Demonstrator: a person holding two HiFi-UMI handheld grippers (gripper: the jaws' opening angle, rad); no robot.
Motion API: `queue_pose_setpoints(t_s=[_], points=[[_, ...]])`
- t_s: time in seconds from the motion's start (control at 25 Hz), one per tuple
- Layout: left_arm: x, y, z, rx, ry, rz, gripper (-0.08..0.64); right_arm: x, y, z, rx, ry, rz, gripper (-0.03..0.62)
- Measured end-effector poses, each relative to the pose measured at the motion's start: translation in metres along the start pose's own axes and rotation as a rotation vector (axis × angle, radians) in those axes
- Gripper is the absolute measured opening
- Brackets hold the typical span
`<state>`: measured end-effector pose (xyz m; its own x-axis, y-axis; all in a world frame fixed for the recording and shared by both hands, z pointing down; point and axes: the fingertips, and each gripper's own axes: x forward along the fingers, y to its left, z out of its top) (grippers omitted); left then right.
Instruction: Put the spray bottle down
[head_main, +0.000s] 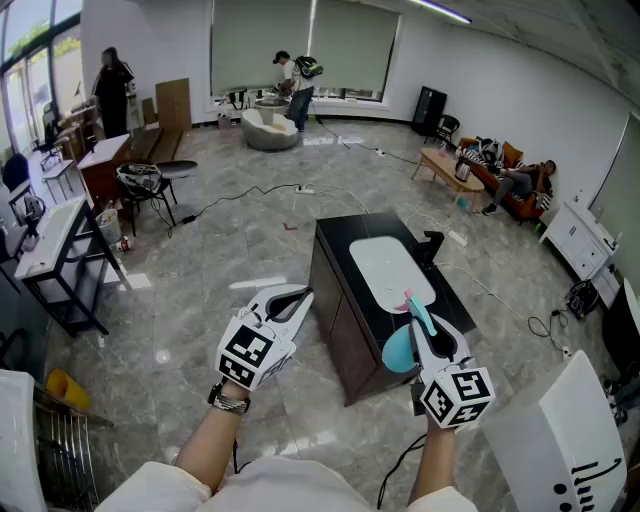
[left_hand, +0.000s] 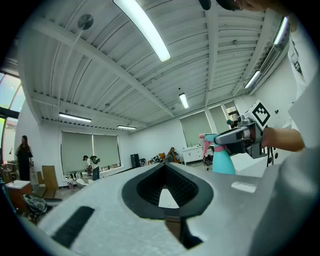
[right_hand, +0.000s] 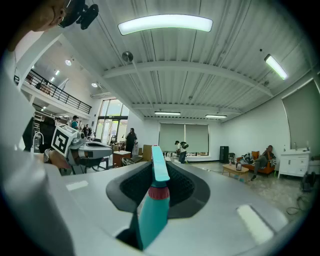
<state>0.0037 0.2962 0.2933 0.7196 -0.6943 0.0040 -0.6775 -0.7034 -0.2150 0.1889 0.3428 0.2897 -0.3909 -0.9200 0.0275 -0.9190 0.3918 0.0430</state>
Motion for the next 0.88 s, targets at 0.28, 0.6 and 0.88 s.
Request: queue_pose_setpoints(t_s=[0.28, 0.6, 0.88], points=[[0.001, -0.008, 0.001, 0.002, 0.009, 0.012, 0.003, -0.008, -0.001, 0.004, 0.007, -0.025, 0.022, 0.094], [0.006, -0.029, 0.001, -0.009, 0.016, 0.028, 0.003, -0.017, -0.008, -0.002, 0.005, -0.011, 0.058, 0.094], [0.017, -0.045, -0.009, -0.023, 0.034, 0.062, 0.003, -0.021, -0.026, -0.019, 0.02, 0.018, 0.084, 0.094]])
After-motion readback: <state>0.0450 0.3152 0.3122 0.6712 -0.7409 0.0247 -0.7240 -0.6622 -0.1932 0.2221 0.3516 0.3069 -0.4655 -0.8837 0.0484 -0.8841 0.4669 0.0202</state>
